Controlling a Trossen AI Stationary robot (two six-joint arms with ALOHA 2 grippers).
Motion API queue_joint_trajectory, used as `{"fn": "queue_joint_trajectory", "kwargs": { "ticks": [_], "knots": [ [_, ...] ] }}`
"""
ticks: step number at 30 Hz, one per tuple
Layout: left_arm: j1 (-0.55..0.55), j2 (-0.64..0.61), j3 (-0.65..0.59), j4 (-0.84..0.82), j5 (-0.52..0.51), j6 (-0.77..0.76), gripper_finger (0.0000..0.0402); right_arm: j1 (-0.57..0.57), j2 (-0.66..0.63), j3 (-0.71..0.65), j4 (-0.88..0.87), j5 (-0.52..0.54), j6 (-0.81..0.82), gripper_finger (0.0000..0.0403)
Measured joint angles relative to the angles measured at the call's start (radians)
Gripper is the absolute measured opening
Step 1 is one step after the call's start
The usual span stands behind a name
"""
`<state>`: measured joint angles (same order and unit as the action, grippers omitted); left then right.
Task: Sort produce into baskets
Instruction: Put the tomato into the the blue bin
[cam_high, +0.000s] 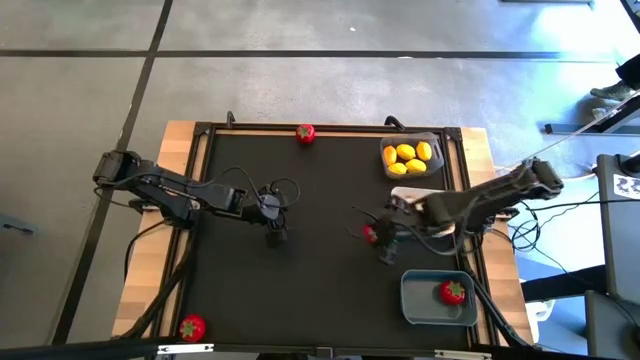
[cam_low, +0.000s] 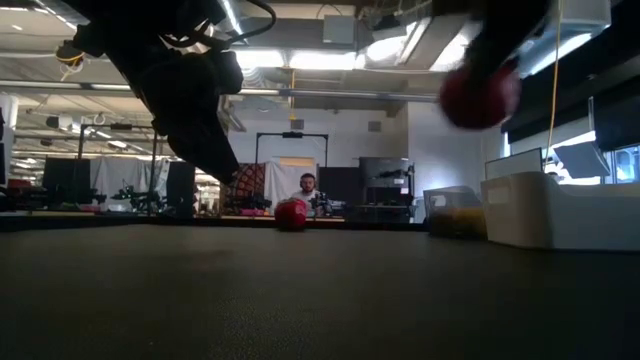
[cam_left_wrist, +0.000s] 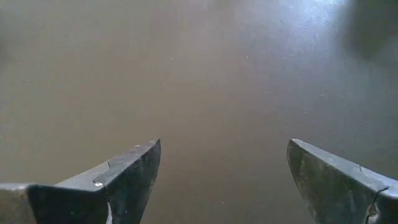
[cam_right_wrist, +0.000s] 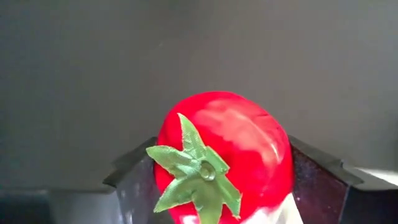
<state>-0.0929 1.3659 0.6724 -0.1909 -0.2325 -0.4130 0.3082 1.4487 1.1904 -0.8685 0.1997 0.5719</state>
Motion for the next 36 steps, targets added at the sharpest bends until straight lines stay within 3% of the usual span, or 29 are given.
{"fn": "queue_joint_trajectory", "kwargs": {
  "ticks": [12, 24, 29, 36],
  "knots": [
    [0.0, 0.0, 0.0, 0.001, 0.0, 0.0, 0.0343, 0.324, -0.115, 0.0, -0.172, 0.035, 0.403, 0.0295],
    [0.0, 0.0, 0.0, 0.001, 0.0, -0.009, 0.0343, 0.675, -0.106, -0.117, -0.137, 0.032, 0.955, 0.0296],
    [0.0, 0.0, 0.0, 0.0, 0.0, -0.011, 0.0343, 0.77, -0.07, -0.223, -0.025, -0.006, 1.042, 0.0296],
    [0.005, 0.0, 0.0, 0.0, 0.0, -0.008, 0.0343, 0.792, -0.029, -0.276, -0.015, -0.019, 1.078, 0.0296]
  ]
}}
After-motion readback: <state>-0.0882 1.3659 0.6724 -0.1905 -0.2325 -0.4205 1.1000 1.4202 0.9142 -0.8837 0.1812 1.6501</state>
